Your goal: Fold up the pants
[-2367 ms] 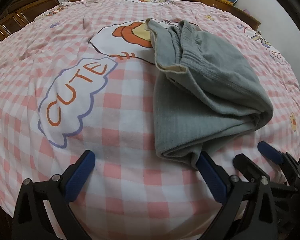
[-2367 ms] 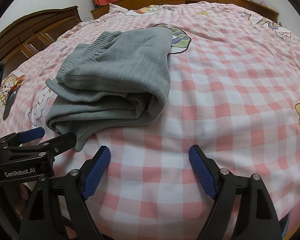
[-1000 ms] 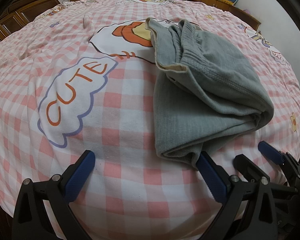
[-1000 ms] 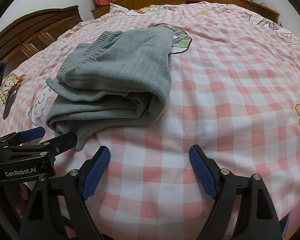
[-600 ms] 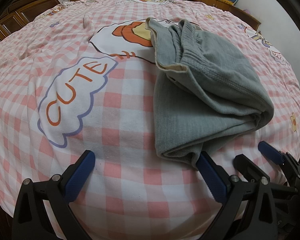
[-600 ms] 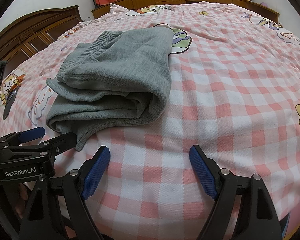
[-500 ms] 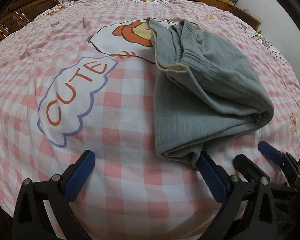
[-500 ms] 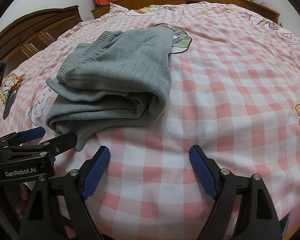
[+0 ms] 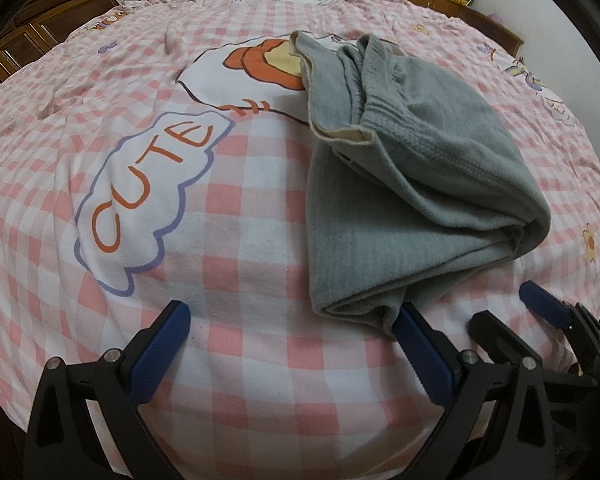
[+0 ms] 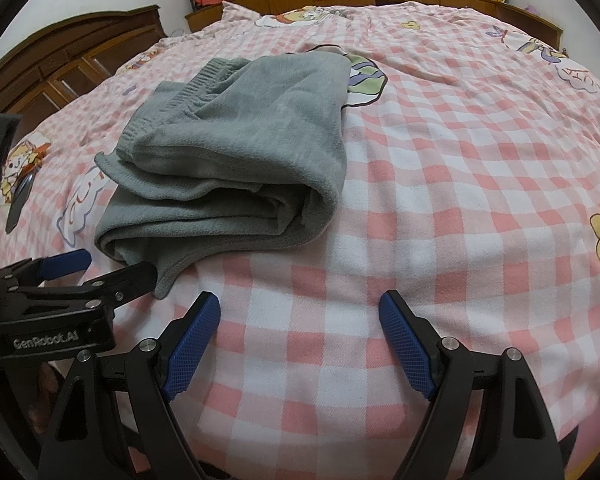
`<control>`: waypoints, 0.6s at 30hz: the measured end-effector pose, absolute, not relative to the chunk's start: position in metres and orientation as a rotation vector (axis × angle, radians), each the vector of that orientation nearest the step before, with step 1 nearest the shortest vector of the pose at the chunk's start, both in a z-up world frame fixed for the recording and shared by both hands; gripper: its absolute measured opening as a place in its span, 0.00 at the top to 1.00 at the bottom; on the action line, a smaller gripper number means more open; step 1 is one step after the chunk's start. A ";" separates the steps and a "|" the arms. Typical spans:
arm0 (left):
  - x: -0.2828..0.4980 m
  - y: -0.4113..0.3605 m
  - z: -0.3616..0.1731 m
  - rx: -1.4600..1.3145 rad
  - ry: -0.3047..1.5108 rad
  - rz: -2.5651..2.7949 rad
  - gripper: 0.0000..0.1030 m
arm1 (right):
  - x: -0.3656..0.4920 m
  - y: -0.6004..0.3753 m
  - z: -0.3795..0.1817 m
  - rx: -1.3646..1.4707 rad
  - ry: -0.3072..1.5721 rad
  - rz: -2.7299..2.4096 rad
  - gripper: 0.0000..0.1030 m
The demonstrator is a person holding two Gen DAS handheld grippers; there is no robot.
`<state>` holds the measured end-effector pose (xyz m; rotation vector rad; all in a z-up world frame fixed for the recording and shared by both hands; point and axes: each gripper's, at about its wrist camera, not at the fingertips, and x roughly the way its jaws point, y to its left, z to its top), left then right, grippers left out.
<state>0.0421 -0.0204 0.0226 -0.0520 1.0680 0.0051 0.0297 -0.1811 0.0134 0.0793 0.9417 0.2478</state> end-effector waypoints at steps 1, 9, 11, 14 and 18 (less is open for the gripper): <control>0.042 -0.021 0.022 -0.052 1.073 0.006 0.00 | 0.030 -0.181 0.014 0.085 0.953 0.251 0.19; 0.027 0.003 0.049 -0.064 1.030 -0.022 0.00 | 0.036 -0.217 0.041 0.267 1.022 0.313 0.19; 0.027 0.023 0.061 -0.053 0.981 0.037 0.00 | 0.044 -0.234 0.054 0.277 0.995 0.290 0.18; 0.042 0.063 0.075 -0.071 0.932 0.148 0.00 | 0.067 -0.267 0.074 0.281 0.959 0.205 0.17; 0.077 0.122 0.077 -0.126 0.901 0.293 0.00 | 0.114 -0.311 0.092 0.252 0.930 0.052 0.06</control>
